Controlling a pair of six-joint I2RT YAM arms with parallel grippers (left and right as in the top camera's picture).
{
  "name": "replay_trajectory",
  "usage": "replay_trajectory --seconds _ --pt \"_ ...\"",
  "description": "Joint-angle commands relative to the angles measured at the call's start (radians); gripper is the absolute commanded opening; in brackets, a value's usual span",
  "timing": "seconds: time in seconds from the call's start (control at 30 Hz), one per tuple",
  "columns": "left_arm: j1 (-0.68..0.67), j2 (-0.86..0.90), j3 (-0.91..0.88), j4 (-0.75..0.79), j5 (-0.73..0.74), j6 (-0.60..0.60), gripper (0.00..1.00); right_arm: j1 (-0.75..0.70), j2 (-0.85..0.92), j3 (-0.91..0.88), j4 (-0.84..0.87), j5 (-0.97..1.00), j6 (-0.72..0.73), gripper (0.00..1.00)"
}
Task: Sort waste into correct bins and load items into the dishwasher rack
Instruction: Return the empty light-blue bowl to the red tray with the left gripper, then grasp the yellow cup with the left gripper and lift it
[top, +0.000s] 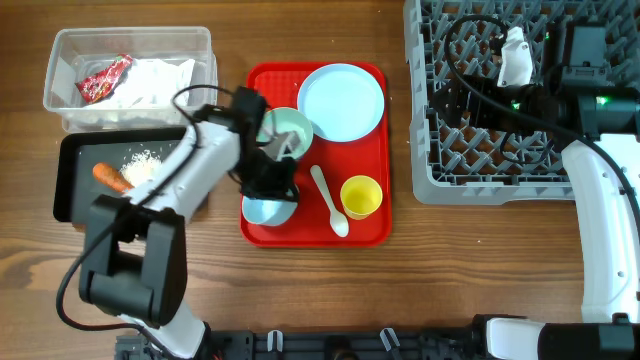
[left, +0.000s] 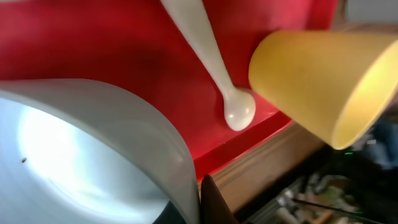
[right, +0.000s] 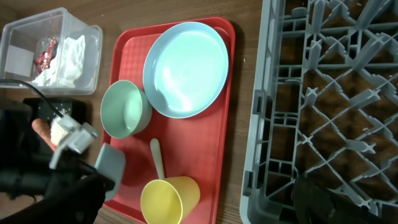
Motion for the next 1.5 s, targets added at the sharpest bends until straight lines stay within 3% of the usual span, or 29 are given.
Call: replay_trajectory --seconds 0.0,0.07,0.17,0.57,0.8,1.23,1.3,1.47 --pt "-0.121 -0.020 0.002 0.009 -0.152 -0.036 0.14 0.002 0.008 0.017 0.000 0.011 -0.010 1.00" --pt "-0.158 -0.020 0.002 0.009 -0.186 -0.037 0.32 0.002 0.009 0.017 -0.002 0.011 -0.011 1.00" --pt "-0.193 -0.020 0.002 0.012 -0.226 -0.037 0.49 0.002 0.010 0.017 -0.002 0.011 -0.011 1.00" --pt "-0.198 -0.037 0.134 0.015 -0.235 -0.051 0.62 0.002 0.010 0.017 0.001 0.011 -0.011 1.00" --pt "-0.237 -0.034 0.190 0.060 -0.255 -0.028 0.78 0.002 0.010 0.017 0.002 0.011 -0.011 1.00" --pt "-0.318 0.100 0.182 0.163 -0.255 -0.029 0.75 0.002 0.012 0.016 -0.003 0.012 -0.038 1.00" --pt "-0.322 0.116 0.182 0.169 -0.254 -0.029 0.70 0.002 0.012 0.016 -0.003 0.012 -0.038 1.00" --pt "-0.322 0.135 0.182 0.178 -0.255 -0.029 0.45 0.002 0.012 0.002 -0.006 0.037 -0.037 1.00"
